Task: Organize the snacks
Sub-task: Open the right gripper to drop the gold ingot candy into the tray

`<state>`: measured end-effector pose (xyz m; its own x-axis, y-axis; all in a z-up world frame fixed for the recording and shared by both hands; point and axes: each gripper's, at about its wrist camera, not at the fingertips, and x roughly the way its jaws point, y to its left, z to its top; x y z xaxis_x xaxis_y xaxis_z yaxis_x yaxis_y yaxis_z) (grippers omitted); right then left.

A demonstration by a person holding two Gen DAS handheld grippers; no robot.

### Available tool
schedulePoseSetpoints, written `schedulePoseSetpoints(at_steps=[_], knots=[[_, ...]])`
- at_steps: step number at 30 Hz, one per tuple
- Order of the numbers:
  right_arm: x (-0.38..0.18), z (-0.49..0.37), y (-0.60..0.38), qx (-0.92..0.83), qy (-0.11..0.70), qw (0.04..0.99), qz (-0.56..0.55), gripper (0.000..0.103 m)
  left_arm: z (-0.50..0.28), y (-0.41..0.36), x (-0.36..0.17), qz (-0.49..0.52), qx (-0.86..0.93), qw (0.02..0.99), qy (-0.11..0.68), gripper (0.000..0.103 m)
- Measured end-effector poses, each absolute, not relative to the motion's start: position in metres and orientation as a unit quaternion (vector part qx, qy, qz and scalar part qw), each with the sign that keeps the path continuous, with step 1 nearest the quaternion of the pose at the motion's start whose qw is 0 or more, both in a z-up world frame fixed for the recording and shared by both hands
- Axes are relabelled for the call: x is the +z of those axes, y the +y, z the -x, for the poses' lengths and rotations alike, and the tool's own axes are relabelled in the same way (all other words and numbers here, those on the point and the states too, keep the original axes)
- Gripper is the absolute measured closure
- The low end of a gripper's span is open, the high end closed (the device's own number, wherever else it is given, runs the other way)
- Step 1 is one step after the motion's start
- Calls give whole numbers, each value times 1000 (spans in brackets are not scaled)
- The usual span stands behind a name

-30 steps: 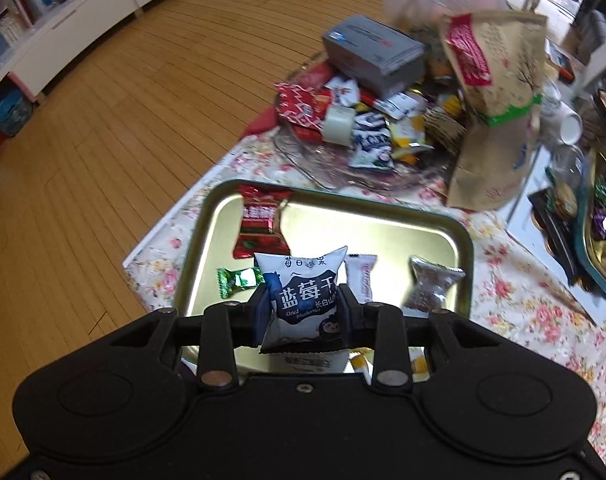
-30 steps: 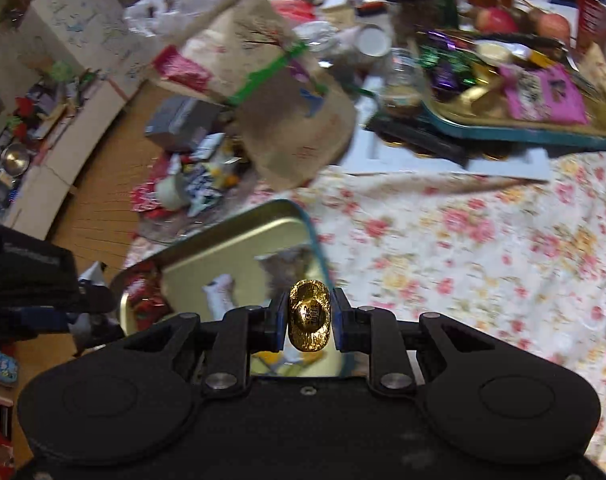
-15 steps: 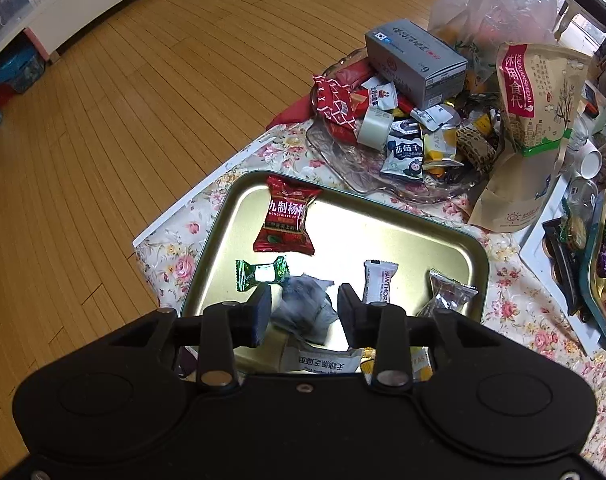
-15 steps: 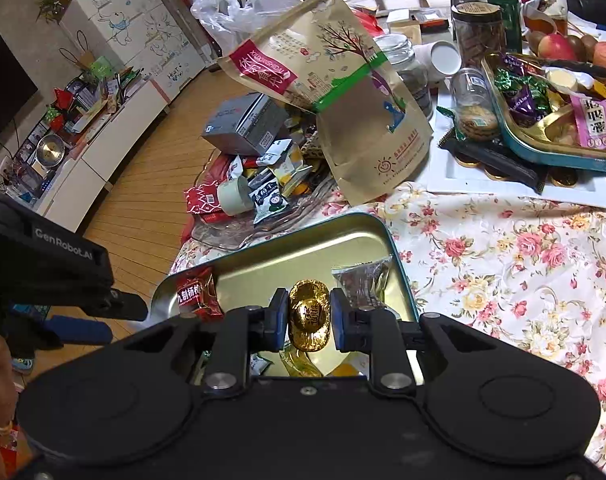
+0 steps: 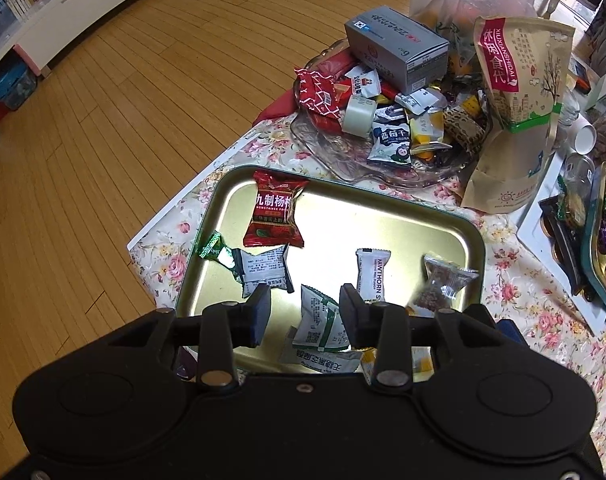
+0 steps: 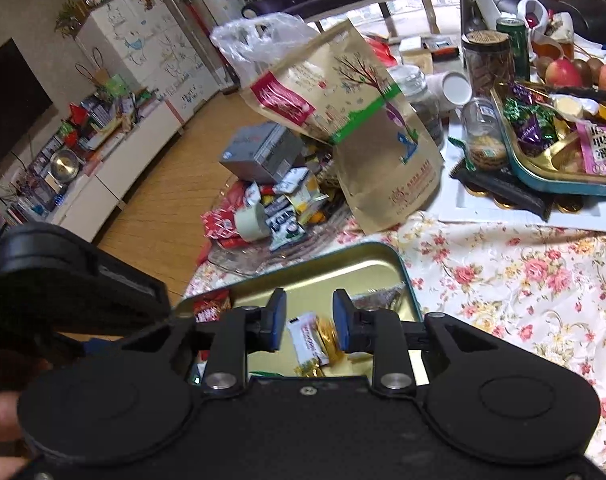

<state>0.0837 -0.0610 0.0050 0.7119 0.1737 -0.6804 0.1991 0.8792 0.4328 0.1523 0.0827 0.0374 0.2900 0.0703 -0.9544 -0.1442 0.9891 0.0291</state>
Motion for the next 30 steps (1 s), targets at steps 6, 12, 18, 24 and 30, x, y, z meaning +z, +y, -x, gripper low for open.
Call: schedulePoseSetpoints(at_steps=[6,12,18,24,30], knots=[[3,-87,-57,-14,398,889,-227,62,-152,81,36,26,63,801,595,56],[-5,-87,-53,-18,430,879,-206,59,-151,78,33,9,52,802,596,55],[-8,-84,-57,-28,446,872,-198,56,-150,77,28,-3,46,798,601,55],[-10,-79,-67,-36,462,864,-196,56,-146,73,22,-18,38,794,606,55],[-11,-71,-75,-42,477,858,-184,56,-139,61,12,-53,26,791,609,55]])
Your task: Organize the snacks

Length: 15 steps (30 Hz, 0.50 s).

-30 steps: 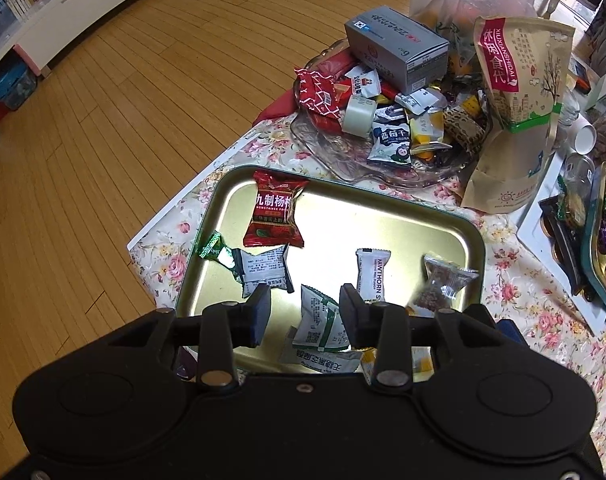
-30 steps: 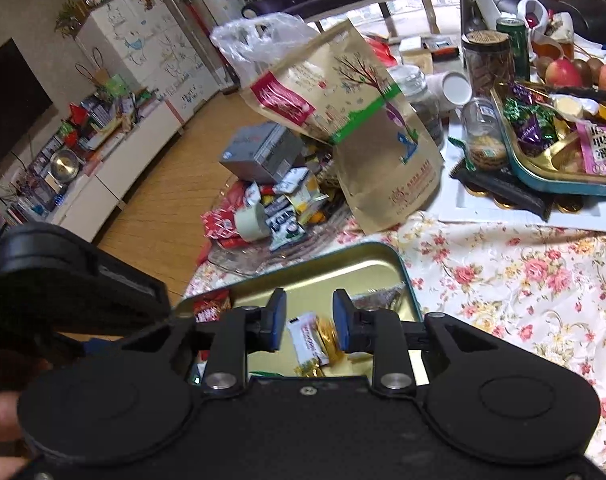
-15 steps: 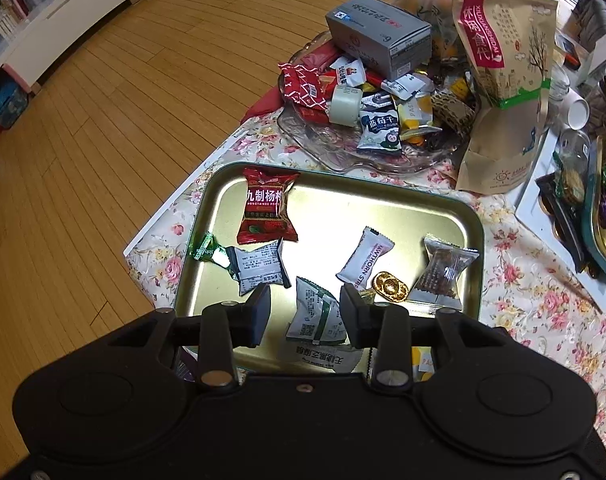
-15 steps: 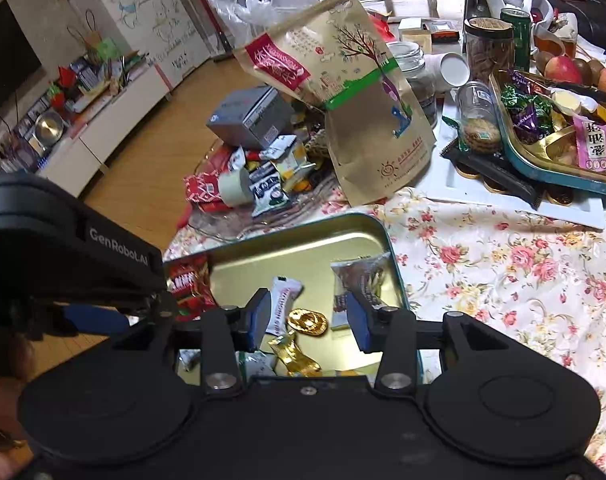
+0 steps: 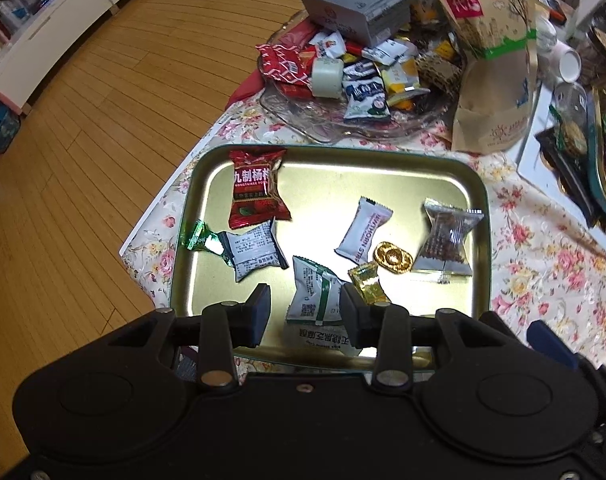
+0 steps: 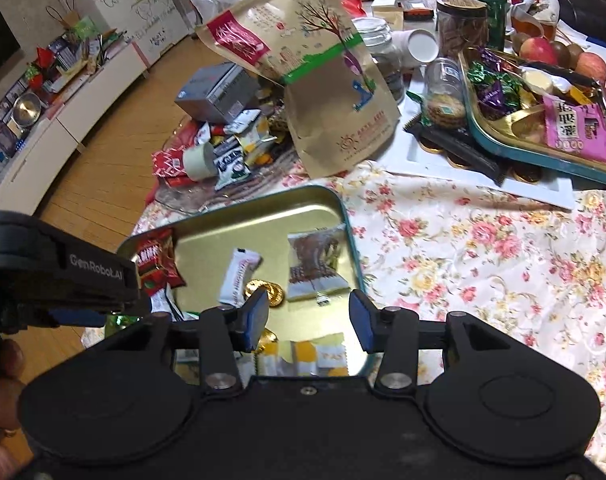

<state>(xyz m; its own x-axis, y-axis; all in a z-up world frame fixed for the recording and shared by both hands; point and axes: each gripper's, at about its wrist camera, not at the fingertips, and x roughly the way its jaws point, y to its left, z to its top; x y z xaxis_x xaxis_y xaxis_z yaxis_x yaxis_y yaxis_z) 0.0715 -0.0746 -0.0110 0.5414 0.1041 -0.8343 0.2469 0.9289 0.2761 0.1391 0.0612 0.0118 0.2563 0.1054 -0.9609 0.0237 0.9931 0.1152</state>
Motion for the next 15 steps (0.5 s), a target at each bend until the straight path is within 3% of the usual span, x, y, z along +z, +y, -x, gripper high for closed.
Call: schedulePoseSetpoints(at_steps=[15], knots=[[-10,-58,-98,-58,486,854,-177,56,-122,49,6,-68,-16,793,606,55]])
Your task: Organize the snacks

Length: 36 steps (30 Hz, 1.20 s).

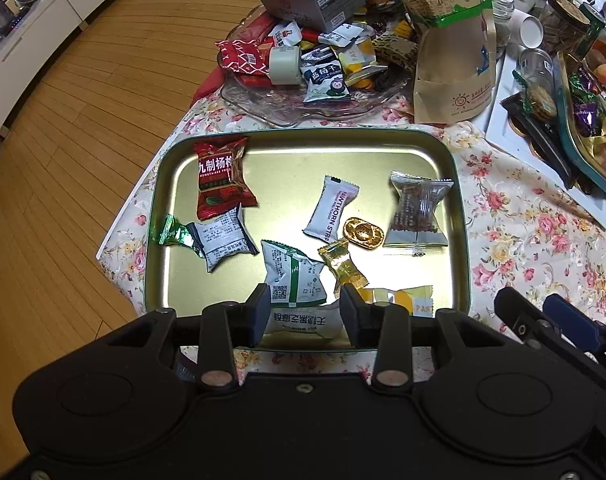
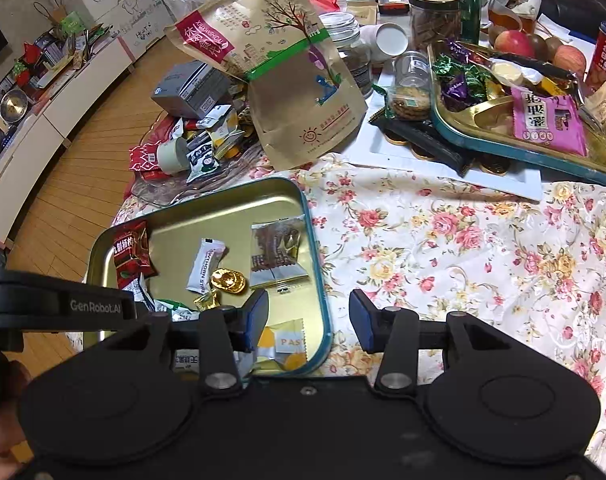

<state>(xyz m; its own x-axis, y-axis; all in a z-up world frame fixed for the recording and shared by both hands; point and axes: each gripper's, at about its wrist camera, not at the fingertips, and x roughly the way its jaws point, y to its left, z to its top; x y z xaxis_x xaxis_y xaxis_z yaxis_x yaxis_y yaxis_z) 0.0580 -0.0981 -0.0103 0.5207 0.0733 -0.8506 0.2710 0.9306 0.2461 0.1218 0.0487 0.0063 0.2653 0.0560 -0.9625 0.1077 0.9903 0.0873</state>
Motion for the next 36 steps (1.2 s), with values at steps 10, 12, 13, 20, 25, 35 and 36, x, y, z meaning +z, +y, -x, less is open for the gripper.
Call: schedulePoseSetpoints(at_steps=[10,12,13,20,25,35,36], knots=[[-4,-55,-101,-60,475,860,-178,56,-116,46,12,-80,-29,807,584,55],[-4,-55,-101,-60,475,860,-175,56,-115,45,11,-82,-33,806,585,55],[-5,-55,-100,-61,475,860,-174,56,-115,44,10,-82,-34,805,587,55],[-7,-56,-99,-62,484,857,-167,56,-114,39,3,-96,-39,792,601,55],[-11,-58,-98,-65,490,853,-164,56,-114,40,-1,-93,-43,783,614,55],[-18,-63,-96,-71,503,845,-164,56,-115,43,-6,-91,-37,772,628,55],[-19,-64,-96,-70,504,845,-163,56,-116,44,-7,-91,-36,770,630,55]])
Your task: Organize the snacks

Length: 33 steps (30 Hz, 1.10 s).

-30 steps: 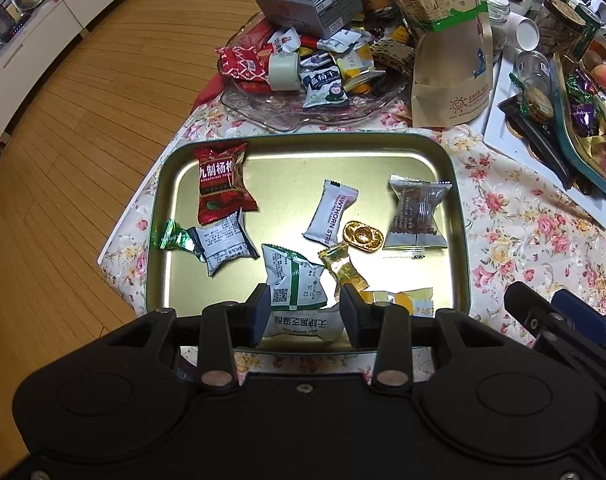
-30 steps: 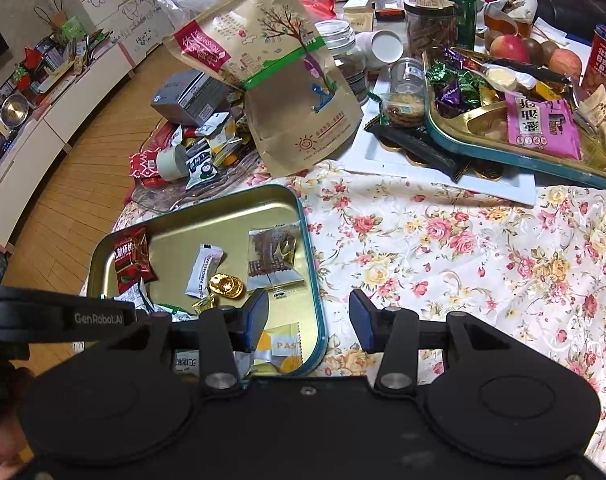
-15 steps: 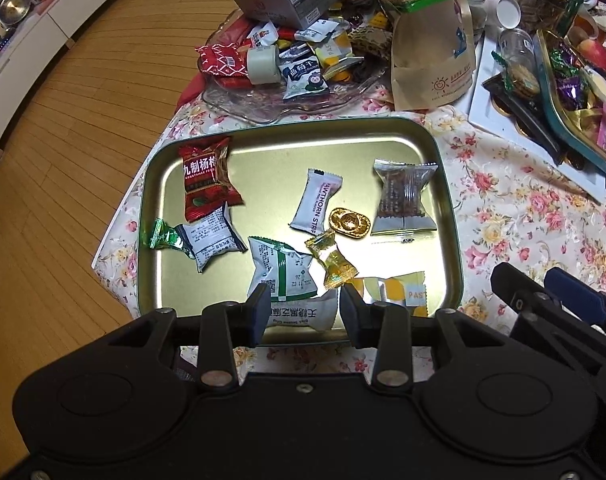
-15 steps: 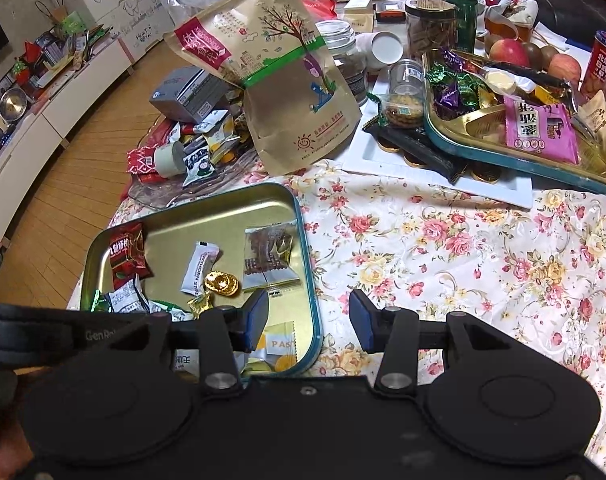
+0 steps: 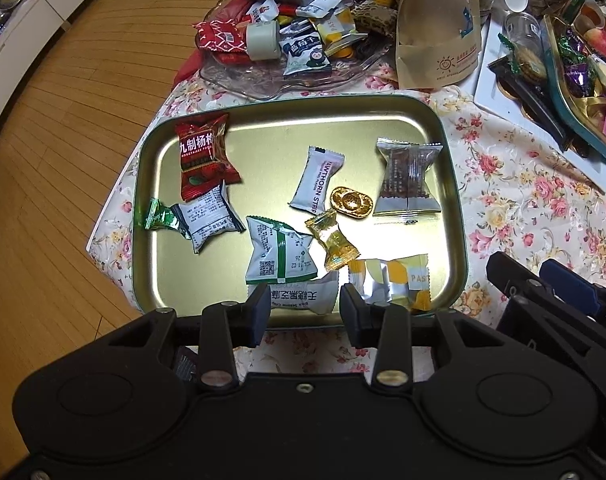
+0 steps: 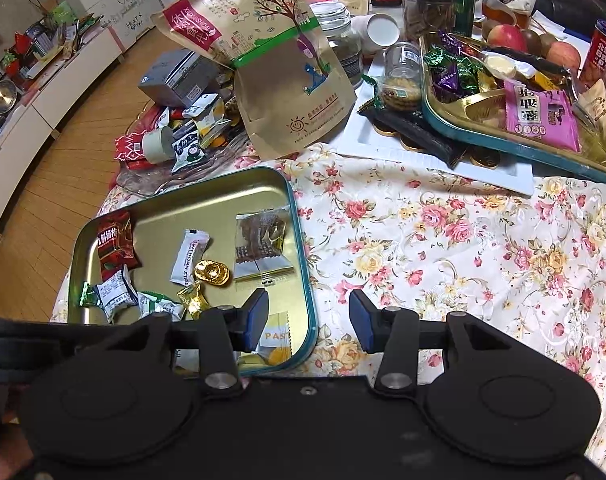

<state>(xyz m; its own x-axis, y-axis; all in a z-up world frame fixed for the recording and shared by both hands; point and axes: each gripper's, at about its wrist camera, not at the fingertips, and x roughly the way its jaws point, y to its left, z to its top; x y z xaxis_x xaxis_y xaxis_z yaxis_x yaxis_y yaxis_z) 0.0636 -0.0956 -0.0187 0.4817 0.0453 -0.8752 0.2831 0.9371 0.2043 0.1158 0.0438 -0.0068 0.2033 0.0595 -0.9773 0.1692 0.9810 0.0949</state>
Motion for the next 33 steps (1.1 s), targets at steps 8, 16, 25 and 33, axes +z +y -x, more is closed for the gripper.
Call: schedulePoseSetpoints(at_steps=[8,16,25,33], knots=[[-22,-65,-93,-69,511,842,-157,56,-118,47,-14,-84,-35,756,648,55],[-23,-66,-94,-72,515,840,-158,56,-117,43,-15,-93,-38,753,651,55],[-23,-65,-95,-72,514,840,-160,56,-116,42,-17,-98,-40,751,652,55],[-24,-66,-94,-73,518,838,-157,56,-115,40,-19,-103,-41,750,652,55]])
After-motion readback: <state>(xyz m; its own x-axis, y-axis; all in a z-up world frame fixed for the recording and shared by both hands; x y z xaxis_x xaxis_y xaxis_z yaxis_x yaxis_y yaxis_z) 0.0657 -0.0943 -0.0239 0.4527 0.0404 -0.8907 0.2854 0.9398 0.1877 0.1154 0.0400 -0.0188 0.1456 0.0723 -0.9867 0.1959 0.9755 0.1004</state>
